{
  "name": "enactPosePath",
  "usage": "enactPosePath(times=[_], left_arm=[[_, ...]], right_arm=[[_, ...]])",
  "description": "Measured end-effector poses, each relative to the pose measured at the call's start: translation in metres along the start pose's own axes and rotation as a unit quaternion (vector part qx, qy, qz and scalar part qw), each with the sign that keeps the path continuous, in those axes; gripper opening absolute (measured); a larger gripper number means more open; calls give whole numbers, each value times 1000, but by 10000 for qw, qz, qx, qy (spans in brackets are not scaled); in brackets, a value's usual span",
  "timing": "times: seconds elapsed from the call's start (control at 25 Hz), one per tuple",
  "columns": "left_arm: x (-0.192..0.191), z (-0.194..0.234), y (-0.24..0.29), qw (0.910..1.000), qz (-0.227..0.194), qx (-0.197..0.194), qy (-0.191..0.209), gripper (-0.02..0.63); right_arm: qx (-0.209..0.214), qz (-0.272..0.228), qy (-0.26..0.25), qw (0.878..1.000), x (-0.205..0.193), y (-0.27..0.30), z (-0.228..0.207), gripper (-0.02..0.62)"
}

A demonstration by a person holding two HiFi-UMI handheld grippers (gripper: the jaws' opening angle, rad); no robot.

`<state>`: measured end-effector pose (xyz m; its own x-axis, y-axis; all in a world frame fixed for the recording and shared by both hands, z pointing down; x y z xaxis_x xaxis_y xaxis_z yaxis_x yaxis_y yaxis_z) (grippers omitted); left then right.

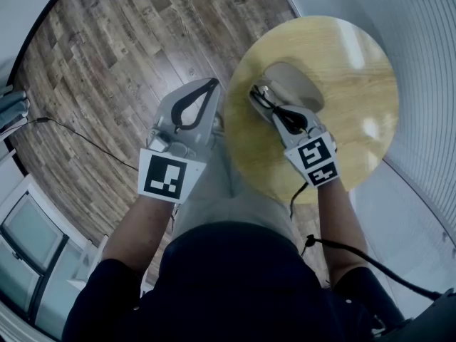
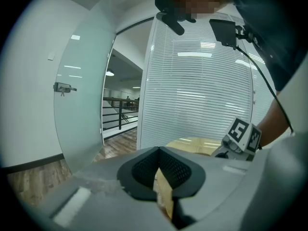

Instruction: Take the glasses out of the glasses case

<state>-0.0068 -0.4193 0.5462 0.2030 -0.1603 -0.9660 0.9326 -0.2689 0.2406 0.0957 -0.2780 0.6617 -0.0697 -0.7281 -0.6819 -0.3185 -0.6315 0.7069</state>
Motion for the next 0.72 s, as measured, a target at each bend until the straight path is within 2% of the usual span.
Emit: enactPosePath(times=[0.4,0.72], left_arm=[[22,-9,5,9997,-155,-95,150,6],[42,-21,3,9991,-287,-97,283,6]], right_arm=[[17,-199,77,9998,13,-16,-2,35],[-2,-293,-99,9995,28,-42,2,35]])
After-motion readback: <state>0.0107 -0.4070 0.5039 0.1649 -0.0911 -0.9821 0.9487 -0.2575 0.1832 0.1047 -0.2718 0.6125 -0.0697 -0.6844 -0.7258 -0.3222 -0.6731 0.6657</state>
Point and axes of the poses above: the fingertips, and each gripper's own axes: y forward along the fingers, z to its left, x out of its top, the point moved 4 cm from there along -y, backward along the fingers, and after that the axes turned 6 degrees about -z, right-handed, at the moved point
